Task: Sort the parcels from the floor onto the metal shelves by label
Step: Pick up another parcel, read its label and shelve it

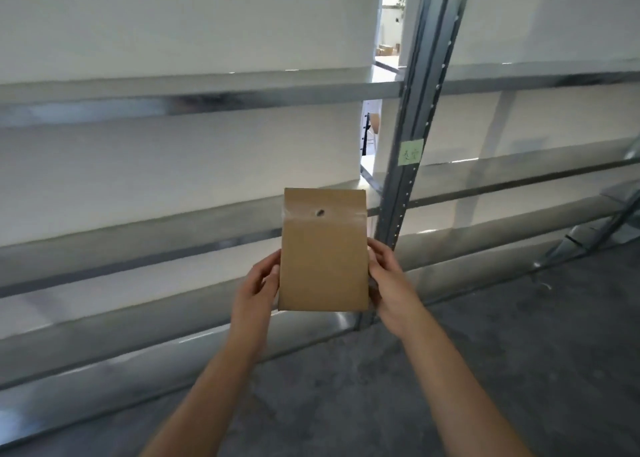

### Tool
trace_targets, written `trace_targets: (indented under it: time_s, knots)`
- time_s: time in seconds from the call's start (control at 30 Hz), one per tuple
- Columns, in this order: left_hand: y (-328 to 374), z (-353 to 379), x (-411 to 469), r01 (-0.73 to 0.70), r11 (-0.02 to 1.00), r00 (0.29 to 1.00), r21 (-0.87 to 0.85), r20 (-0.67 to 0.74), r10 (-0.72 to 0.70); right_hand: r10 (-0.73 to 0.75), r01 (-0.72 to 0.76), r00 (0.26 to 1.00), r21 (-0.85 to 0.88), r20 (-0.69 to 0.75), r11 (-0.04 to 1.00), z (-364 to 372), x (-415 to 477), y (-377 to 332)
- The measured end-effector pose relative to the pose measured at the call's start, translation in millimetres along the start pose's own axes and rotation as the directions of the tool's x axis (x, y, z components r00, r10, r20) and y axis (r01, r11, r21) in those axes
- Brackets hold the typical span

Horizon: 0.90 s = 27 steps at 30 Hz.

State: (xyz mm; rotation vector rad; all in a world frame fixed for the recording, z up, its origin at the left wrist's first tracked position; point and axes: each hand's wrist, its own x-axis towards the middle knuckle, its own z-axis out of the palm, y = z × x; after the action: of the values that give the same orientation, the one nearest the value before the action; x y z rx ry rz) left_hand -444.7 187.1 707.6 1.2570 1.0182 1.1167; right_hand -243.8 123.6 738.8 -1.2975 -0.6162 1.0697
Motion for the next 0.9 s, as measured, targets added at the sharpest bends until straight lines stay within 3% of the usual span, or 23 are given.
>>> trace_targets:
  time_s: [0.17, 0.4, 0.63, 0.9]
  knots:
    - [19.3, -65.0, -21.2, 0.014, 0.997, 0.993, -0.071, -0.114, -0.022, 0.046, -0.04, 0.979, -0.031, 0.2, 0.999, 63.5, -5.3, 2.9]
    - [52.7, -129.7, -46.9, -0.028, 0.99, 0.97, -0.138, -0.242, -0.006, 0.165, -0.14, 0.891, -0.089, 0.422, 0.986, 133.6, -5.3, 11.6]
    - [69.1, -173.7, -61.3, -0.075, 0.997, 0.934, 0.018, -0.35, 0.076, 0.167, -0.123, 0.826, -0.118, 0.539, 0.985, 185.8, -30.6, 5.3]
    - [70.1, -205.6, -70.8, -0.063, 0.998, 0.932, 0.0, -0.358, 0.058, 0.19, -0.155, 0.82, -0.111, 0.54, 0.982, 211.7, -42.5, 7.8]
